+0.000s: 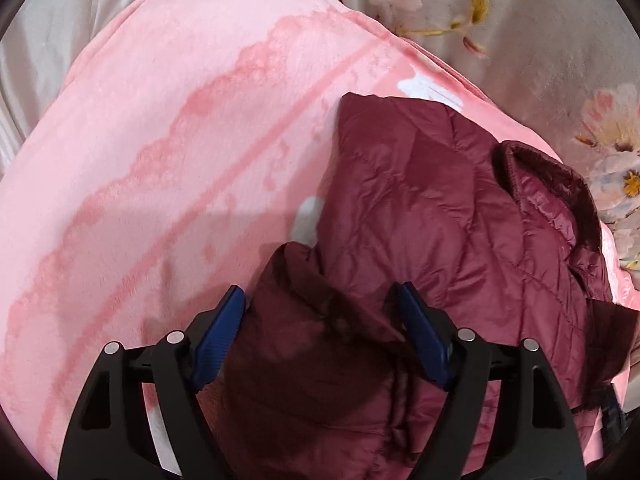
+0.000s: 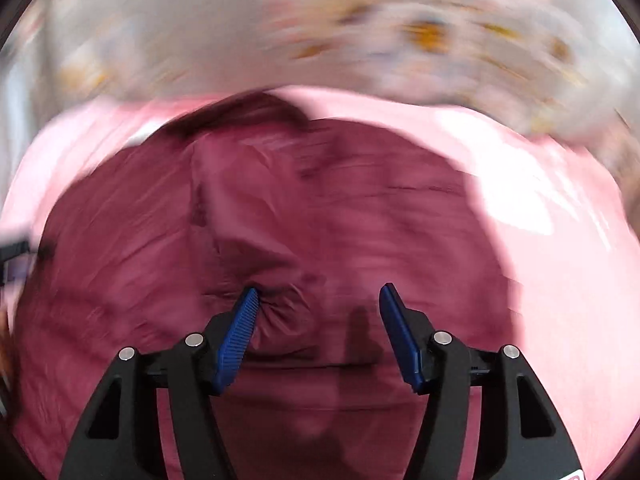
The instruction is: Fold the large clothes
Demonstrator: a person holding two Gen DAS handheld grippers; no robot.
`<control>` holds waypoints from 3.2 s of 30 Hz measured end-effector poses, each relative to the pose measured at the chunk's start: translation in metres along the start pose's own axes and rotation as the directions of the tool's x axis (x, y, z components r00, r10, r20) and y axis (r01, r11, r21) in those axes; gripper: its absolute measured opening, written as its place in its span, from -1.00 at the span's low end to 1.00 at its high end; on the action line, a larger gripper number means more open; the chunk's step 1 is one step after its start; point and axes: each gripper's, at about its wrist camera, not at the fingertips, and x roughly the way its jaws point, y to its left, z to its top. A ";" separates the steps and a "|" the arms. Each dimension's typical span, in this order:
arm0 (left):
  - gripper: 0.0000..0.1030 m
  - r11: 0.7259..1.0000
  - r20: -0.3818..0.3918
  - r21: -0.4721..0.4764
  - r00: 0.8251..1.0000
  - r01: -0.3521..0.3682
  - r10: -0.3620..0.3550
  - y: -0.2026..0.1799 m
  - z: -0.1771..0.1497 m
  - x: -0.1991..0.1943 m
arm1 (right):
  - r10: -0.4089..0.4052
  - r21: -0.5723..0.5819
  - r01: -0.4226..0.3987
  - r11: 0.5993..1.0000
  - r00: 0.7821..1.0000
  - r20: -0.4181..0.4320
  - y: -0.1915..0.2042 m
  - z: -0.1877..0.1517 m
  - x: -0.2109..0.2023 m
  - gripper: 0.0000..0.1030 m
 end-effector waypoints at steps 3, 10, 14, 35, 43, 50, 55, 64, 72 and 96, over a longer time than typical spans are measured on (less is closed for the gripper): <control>0.47 1.000 0.010 0.002 1.000 -0.005 0.005 -0.001 0.000 -0.007 | 0.018 0.125 -0.018 0.992 1.000 0.001 -0.043 0.004 -0.006 0.22; 0.48 0.999 0.062 0.012 0.997 0.036 -0.037 -0.025 0.014 -0.033 | 0.229 0.184 -0.208 0.961 0.968 -0.099 -0.038 0.013 0.020 0.26; 0.05 1.000 0.006 0.014 1.000 -0.021 0.021 -0.026 0.018 -0.011 | 0.231 0.127 -0.213 0.969 0.961 -0.151 -0.017 0.013 0.036 -0.85; -0.12 0.954 0.103 0.193 0.972 -0.229 0.213 -0.039 -0.018 0.003 | 0.110 -0.046 -0.117 0.992 0.985 -0.136 -0.008 -0.011 0.033 -0.85; -0.04 0.966 0.105 0.233 0.990 -0.114 0.091 -0.064 -0.004 -0.051 | 0.144 0.024 -0.145 0.989 0.989 0.031 -0.016 0.028 -0.036 -0.64; 0.06 0.947 0.036 0.316 0.998 -0.061 0.053 -0.143 -0.001 -0.016 | 0.232 -0.092 -0.242 0.966 0.967 -0.110 0.068 0.037 0.013 -0.64; 0.06 0.940 -0.002 0.331 0.996 -0.080 0.085 -0.140 -0.027 0.007 | 0.240 -0.124 -0.268 0.955 0.949 -0.203 0.083 0.004 0.034 -0.64; 0.05 0.912 -0.018 0.404 0.997 -0.065 0.079 -0.124 -0.053 -0.016 | 0.269 -0.133 -0.288 0.948 0.952 -0.144 0.076 0.001 0.000 -0.64; 0.06 0.941 0.009 0.330 0.997 -0.081 0.083 -0.126 -0.028 -0.013 | 0.176 -0.130 -0.197 0.972 0.971 -0.160 0.066 0.004 0.035 -0.64; 0.08 0.918 0.142 0.369 0.985 -0.148 0.102 -0.128 -0.061 0.003 | 0.175 -0.139 -0.192 0.972 0.976 -0.127 0.063 -0.013 0.051 -0.68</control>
